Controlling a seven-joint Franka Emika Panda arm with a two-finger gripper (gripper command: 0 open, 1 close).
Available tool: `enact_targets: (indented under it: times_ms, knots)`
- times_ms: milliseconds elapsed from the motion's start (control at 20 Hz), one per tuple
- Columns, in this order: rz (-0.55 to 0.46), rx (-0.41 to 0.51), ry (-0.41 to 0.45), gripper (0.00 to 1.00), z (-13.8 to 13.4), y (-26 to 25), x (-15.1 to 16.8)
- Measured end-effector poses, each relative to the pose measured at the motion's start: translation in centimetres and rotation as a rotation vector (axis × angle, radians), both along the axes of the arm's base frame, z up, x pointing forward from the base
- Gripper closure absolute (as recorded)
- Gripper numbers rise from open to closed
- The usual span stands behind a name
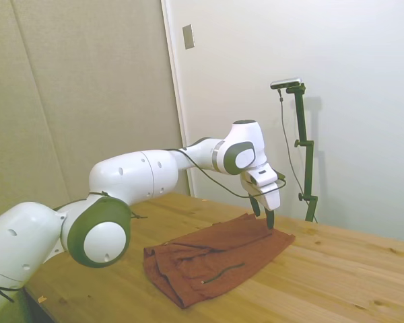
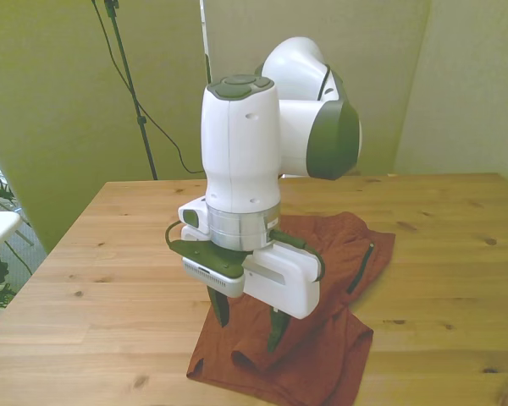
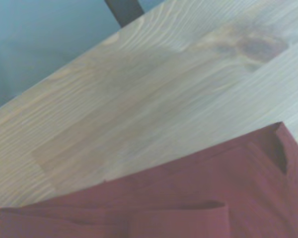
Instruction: Unfold the shorts
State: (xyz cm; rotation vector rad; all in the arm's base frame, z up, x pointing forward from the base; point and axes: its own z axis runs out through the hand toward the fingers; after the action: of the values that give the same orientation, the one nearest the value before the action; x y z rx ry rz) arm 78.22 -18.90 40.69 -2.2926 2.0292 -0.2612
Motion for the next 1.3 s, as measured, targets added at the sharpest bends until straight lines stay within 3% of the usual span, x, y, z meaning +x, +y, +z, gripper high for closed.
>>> enact_targets:
  times_ms: [50, 800, 1300]
  knots:
    - [0.002, -0.001, 0.005, 1.00, -0.1, 0.2, 0.1]
    - [0.026, 0.020, 0.026, 1.00, -2.9, 0.7, 0.7]
    - [0.042, 0.034, 0.015, 1.00, -2.4, 0.6, 0.6]
